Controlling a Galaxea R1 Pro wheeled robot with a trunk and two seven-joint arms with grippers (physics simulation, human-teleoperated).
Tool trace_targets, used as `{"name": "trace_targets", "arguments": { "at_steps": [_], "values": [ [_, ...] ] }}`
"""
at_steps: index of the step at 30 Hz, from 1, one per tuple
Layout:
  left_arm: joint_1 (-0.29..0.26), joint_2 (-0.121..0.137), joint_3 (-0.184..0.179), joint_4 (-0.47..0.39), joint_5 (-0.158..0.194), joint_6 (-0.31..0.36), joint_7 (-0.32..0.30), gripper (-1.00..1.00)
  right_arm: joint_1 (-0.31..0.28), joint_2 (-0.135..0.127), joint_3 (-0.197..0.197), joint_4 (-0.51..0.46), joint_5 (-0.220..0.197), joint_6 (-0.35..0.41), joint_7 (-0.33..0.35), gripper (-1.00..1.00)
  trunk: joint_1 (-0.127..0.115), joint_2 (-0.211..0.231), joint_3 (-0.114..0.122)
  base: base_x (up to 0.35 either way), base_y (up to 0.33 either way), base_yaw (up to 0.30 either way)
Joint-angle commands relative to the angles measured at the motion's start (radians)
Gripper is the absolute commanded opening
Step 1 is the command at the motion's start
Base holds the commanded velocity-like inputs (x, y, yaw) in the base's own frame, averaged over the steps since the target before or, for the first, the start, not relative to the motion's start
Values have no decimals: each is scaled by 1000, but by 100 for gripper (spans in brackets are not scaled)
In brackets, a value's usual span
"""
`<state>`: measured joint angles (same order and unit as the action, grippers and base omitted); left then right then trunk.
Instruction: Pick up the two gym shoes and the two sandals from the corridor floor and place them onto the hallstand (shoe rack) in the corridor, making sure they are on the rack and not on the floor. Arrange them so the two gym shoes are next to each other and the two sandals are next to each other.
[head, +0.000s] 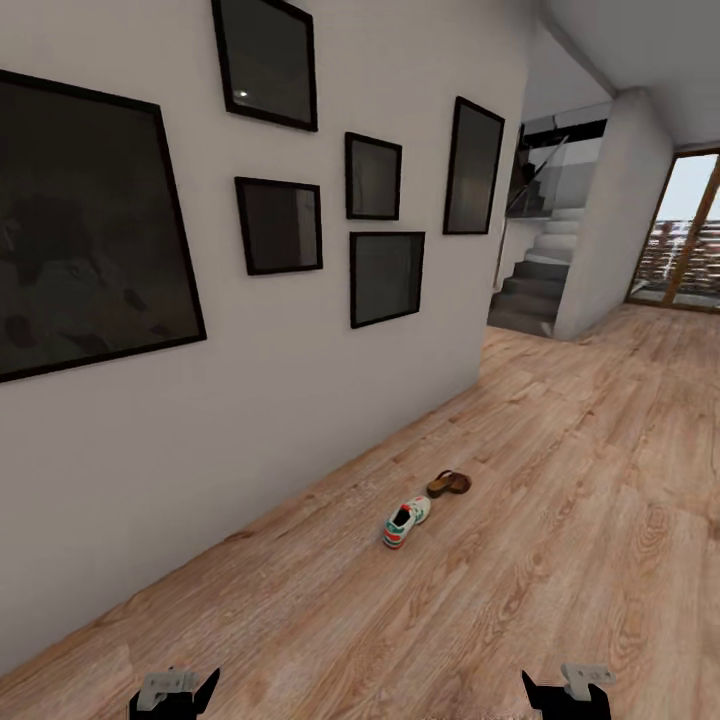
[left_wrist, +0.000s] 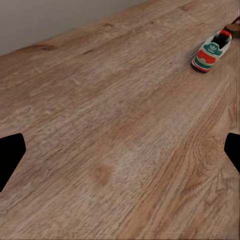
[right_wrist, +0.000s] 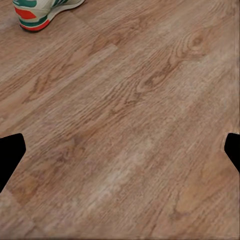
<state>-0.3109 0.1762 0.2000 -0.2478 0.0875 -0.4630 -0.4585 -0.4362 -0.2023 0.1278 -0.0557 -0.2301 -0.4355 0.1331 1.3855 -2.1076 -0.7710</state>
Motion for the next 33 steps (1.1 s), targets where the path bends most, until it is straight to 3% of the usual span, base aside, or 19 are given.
{"name": "trace_targets", "arguments": {
  "at_steps": [1,22,33],
  "values": [
    [0,0,2,1,9,1,-10,100,-1,0,7,1,-11,-3,5,100,0,0,-1,0,0,-258],
    [0,0,2,1,10,1,-11,100,-1,0,7,2,-11,-3,5,100,0,0,7,0,8,-258],
    [0,0,2,1,11,1,-11,100,-1,0,7,2,-11,-3,4,100,0,0,11,1,247,-258]
  ]
}}
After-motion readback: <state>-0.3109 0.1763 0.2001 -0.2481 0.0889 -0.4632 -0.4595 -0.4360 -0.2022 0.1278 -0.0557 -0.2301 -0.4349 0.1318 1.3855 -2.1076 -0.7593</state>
